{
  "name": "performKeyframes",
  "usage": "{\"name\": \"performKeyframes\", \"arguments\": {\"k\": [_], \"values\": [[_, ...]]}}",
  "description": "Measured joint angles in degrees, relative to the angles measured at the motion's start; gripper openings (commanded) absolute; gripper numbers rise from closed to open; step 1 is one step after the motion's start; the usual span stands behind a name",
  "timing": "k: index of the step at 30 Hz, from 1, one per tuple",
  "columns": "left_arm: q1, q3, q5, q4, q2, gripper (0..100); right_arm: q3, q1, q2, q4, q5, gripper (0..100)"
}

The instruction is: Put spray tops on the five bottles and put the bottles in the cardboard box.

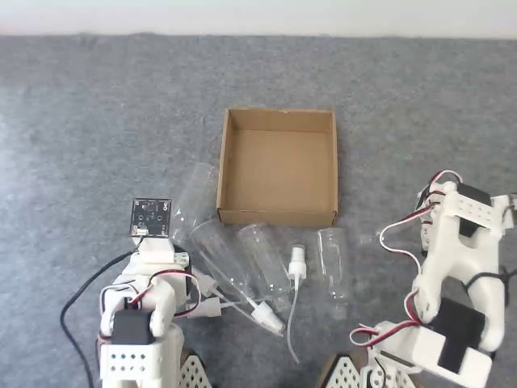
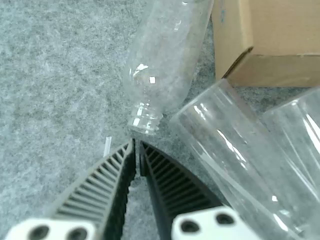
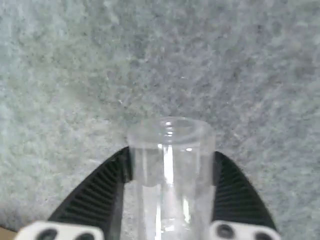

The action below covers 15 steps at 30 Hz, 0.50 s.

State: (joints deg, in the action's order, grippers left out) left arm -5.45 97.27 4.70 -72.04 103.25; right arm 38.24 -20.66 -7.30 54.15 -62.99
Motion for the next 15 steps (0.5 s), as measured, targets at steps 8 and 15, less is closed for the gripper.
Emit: {"name": "performKeyframes", "arguments": {"k": [8, 15], "values": [[0.0, 0.0, 0.0, 0.0, 0.0, 1, 0.5, 2.5, 0.0, 3.9, 0.0, 42.9], [0.0, 0.0, 0.0, 0.0, 0.0, 1, -2.0, 3.4, 0.0, 11.5, 0.0, 43.0]]}}
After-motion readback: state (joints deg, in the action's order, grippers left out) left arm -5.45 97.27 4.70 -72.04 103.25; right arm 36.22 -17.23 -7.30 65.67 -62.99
